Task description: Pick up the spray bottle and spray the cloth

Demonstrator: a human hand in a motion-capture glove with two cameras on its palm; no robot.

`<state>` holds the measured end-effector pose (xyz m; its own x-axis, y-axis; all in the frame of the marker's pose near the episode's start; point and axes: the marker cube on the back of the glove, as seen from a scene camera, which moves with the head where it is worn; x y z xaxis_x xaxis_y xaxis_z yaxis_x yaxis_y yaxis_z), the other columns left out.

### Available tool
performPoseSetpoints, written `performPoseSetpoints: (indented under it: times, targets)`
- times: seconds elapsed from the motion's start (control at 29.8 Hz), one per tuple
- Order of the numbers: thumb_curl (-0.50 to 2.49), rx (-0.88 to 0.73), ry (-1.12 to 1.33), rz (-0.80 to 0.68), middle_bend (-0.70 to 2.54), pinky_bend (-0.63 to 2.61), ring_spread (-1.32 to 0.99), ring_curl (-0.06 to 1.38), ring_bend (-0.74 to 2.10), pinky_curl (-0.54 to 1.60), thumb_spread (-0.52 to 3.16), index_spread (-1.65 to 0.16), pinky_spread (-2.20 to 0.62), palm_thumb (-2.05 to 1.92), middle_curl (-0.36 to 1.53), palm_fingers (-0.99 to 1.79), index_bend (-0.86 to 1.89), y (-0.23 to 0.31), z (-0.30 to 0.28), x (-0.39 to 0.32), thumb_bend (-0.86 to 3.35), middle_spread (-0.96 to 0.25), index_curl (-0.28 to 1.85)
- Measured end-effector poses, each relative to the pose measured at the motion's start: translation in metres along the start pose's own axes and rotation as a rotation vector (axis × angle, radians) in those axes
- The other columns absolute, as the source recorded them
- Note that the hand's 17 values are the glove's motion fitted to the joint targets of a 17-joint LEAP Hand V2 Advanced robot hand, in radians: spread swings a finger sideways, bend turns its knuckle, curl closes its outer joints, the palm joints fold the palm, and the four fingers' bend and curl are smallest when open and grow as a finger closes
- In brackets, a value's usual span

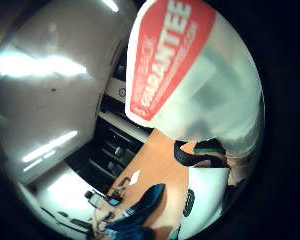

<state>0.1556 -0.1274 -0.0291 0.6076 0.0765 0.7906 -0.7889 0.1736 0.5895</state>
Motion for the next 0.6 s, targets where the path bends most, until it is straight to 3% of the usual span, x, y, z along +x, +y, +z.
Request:
performPoseSetpoints:
  times: [0.23,0.6]
  targets:
    - [0.45,0.091,0.094,-0.156,0.43,0.58,-0.19,0.45,0.70,0.44,1.02,-0.26,-0.25,0.86,0.48,1.37,0.12,-0.001,-0.025,0.037,-0.01,-0.20,0.34]
    - [0.48,-0.132,0.096,-0.052,0.49,0.66,-0.21,0.49,0.77,0.46,1.08,-0.27,-0.31,0.83,0.53,1.31,0.14,0.079,-0.023,0.111,-0.01,-0.22,0.36]
